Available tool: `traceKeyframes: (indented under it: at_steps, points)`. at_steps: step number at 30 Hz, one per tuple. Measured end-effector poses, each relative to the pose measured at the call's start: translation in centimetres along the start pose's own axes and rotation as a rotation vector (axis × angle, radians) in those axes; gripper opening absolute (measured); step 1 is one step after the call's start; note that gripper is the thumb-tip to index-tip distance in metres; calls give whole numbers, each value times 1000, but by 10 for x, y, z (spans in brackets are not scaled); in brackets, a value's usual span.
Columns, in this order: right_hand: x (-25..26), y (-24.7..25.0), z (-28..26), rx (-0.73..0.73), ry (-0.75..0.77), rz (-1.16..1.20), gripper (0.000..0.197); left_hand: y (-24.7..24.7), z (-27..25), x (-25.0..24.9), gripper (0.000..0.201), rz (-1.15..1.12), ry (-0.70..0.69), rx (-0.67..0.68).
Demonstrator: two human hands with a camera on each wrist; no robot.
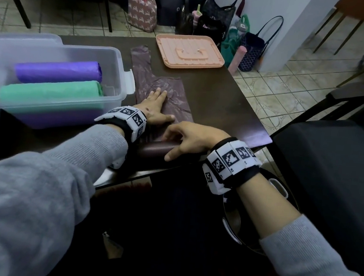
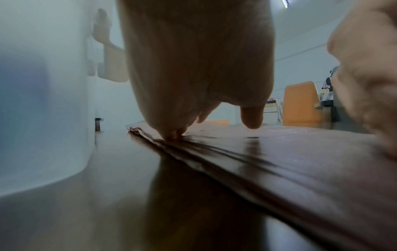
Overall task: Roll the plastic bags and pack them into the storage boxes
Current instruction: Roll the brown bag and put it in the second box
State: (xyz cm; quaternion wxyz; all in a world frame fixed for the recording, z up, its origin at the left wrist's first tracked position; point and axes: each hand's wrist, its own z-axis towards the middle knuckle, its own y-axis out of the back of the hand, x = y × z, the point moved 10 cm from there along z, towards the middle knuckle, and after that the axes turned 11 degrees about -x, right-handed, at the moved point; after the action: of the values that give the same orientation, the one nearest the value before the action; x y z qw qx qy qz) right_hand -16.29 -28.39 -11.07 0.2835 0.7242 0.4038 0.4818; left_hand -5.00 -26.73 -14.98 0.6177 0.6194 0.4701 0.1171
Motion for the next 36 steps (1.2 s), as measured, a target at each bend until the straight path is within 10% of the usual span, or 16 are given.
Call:
traceKeyframes:
  at_steps: [12, 20, 32, 36]
  points:
    - [-2, 20, 26, 7, 36, -19, 33, 49, -24, -22, 39, -2, -27, -121]
    - [-17, 18, 42, -59, -24, -22, 33, 48, -51, -17, 34, 88, 53, 113]
    - [2, 27, 23, -501, 0, -59, 8, 34, -73, -27, 59, 156, 3, 17]
    - [7, 5, 4, -340, 40, -128, 42, 36, -66, -24, 50, 182, 12, 83]
